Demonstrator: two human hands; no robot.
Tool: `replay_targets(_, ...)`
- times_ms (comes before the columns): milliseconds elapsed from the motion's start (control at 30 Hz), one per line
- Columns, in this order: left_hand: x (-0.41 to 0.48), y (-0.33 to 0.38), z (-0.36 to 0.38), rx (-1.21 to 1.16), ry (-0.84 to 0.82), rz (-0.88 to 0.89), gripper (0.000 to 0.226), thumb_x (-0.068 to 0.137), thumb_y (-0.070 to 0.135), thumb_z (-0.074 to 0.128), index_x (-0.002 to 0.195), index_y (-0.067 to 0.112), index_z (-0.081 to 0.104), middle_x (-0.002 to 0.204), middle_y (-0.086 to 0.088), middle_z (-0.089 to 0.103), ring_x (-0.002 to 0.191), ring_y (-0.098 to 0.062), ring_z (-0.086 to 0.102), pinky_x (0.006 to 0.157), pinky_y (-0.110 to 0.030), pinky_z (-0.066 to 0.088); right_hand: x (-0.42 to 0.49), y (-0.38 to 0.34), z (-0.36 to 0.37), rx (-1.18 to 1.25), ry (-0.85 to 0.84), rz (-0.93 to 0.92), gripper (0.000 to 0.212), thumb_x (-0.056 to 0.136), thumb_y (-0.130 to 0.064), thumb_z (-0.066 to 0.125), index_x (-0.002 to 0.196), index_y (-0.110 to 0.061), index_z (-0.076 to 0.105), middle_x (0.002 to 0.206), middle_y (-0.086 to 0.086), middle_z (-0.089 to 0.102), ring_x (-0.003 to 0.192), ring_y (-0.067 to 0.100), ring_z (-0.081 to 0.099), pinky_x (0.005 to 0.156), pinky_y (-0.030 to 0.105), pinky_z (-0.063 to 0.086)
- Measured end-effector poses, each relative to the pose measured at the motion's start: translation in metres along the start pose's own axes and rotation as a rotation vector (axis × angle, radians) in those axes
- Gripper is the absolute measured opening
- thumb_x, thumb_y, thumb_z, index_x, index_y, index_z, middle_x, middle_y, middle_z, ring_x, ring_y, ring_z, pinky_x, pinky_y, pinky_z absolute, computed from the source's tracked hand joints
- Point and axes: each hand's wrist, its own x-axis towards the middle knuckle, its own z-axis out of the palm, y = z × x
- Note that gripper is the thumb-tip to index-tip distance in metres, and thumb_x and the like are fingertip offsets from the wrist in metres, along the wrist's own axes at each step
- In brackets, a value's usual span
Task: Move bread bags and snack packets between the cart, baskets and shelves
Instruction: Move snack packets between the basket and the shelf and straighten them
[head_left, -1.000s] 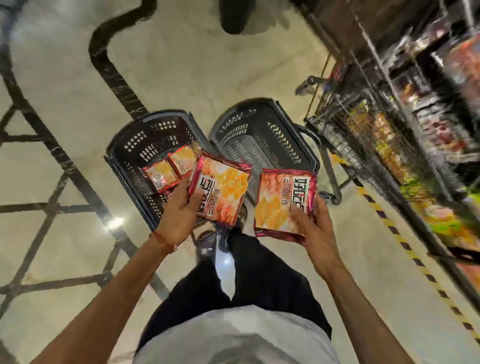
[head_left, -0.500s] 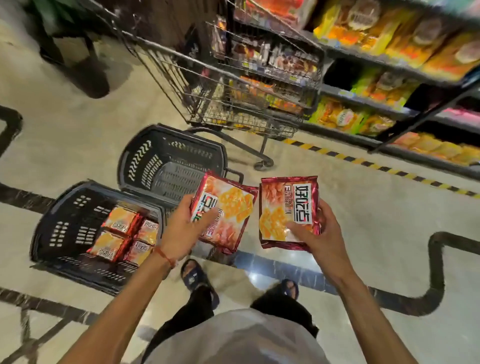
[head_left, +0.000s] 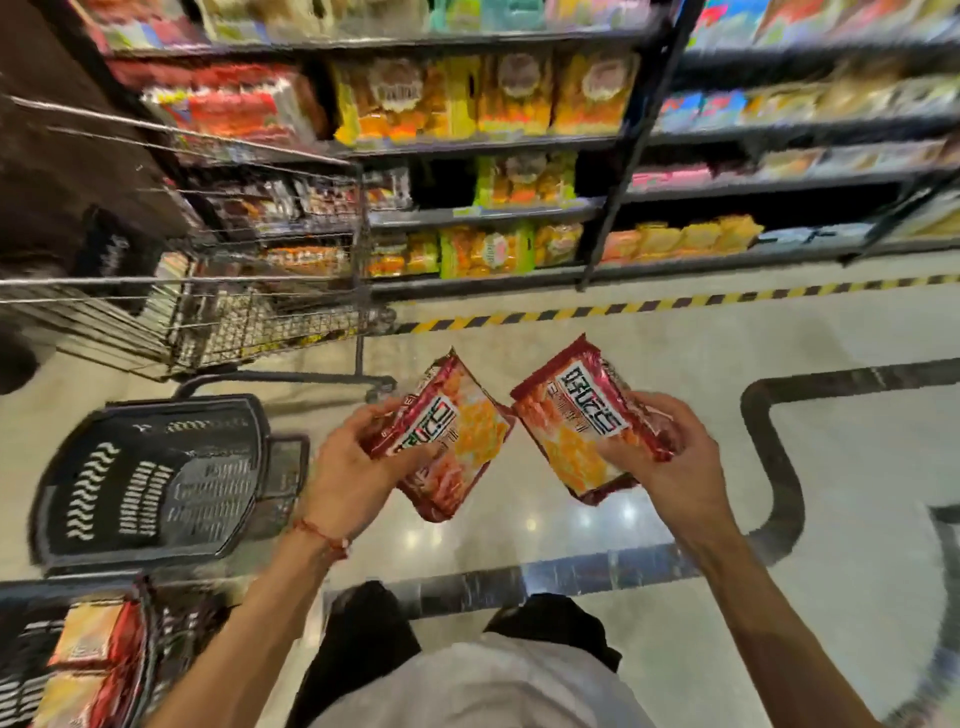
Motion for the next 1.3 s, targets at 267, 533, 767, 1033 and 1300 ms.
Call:
replay_targets(267, 0.090, 0.102, 0.144, -0.041, -0.037, 0.111, 0.063, 0.067, 0.001, 0.092, 0.123, 0.013, 0.064, 0.104, 0.004, 0.074, 0.081, 0.005, 0.071, 0.067, -0.012, 0.056, 0.072, -0.026, -0.116, 0.115, 0.295, -0.058, 0.057, 0.071, -0.018, 0.090, 0.124, -0.023, 0.068, 0.112, -0.005, 0.077, 0.100, 0.012, 0.076, 0.075, 0.033, 0.066)
replay_targets(533, 0.222, 0.189, 0.308, -0.107, -0.231, 0.141, 0.034, 0.082, 0.012, 0.082, 0.114, 0.010, 0.069, 0.103, -0.002, 0.079, 0.096, -0.018, 0.076, 0.083, -0.034, 0.063, 0.204, -0.056, -0.230, 0.195, 0.532, -0.021, 0.038, 0.081, -0.007, 0.085, 0.116, -0.017, 0.074, 0.103, -0.001, 0.081, 0.096, 0.019, 0.078, 0.074, 0.030, 0.063)
replay_targets(767, 0.324, 0.265, 0.466, -0.074, -0.436, 0.166, 0.011, 0.103, 0.025, 0.059, 0.113, 0.025, 0.064, 0.097, 0.003, 0.080, 0.073, -0.011, 0.076, 0.060, -0.027, 0.060, 0.314, -0.082, -0.330, 0.216, 0.644, -0.013, 0.022, 0.094, -0.029, 0.071, 0.114, -0.021, 0.068, 0.101, -0.010, 0.080, 0.092, 0.014, 0.078, 0.070, 0.023, 0.062)
replay_targets(1033, 0.400, 0.332, 0.631, 0.069, -0.456, 0.185, 0.017, 0.106, 0.046, 0.046, 0.105, 0.031, 0.054, 0.088, -0.001, 0.077, 0.065, -0.019, 0.071, 0.059, -0.036, 0.060, 0.432, -0.084, -0.458, 0.269, 0.587, 0.025, 0.020, 0.106, -0.031, 0.053, 0.120, -0.019, 0.060, 0.097, -0.012, 0.080, 0.087, 0.008, 0.078, 0.065, 0.020, 0.060)
replay_targets(1300, 0.447, 0.395, 0.822, -0.058, -0.464, 0.070, 0.037, 0.104, 0.049, 0.050, 0.125, 0.019, 0.057, 0.104, -0.001, 0.077, 0.082, -0.015, 0.075, 0.071, -0.033, 0.059, 0.559, -0.076, -0.637, 0.303, 0.537, 0.098, 0.031, 0.103, -0.045, 0.056, 0.123, -0.023, 0.065, 0.107, -0.002, 0.080, 0.096, 0.018, 0.078, 0.083, 0.035, 0.062)
